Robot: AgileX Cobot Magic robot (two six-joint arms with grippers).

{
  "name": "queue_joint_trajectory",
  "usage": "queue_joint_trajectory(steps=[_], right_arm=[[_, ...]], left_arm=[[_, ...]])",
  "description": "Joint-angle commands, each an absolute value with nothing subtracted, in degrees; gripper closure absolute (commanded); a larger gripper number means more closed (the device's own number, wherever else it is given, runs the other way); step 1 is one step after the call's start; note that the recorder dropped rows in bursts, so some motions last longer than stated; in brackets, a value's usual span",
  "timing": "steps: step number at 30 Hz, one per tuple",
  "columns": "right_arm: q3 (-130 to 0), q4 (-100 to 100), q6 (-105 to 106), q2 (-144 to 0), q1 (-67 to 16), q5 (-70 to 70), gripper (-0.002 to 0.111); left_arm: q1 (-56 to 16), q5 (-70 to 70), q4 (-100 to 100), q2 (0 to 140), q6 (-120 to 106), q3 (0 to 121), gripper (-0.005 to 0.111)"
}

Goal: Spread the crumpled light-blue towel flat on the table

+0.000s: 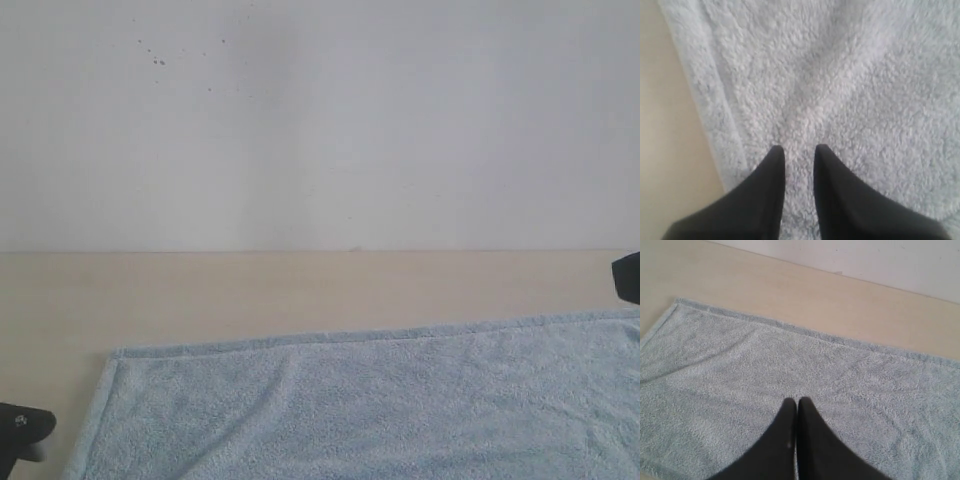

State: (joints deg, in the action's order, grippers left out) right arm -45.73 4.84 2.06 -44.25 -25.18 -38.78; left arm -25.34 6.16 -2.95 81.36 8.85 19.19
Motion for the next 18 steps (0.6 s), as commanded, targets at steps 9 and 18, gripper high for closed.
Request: queue_joint_trajectory(steps=[9,18], right_arm=[[-45.61,4.42,3.39,-43.95,-25.21,-40.18,0.108],[-45.61,4.77,5.50,-39.45,-25.21,-33.10,0.108]], left_arm=[[-18.91,0.95,-1.88,75.37,9.42,19.44,0.085],[-18.91,2.63,-1.88,60.16,9.22,23.99,0.085]])
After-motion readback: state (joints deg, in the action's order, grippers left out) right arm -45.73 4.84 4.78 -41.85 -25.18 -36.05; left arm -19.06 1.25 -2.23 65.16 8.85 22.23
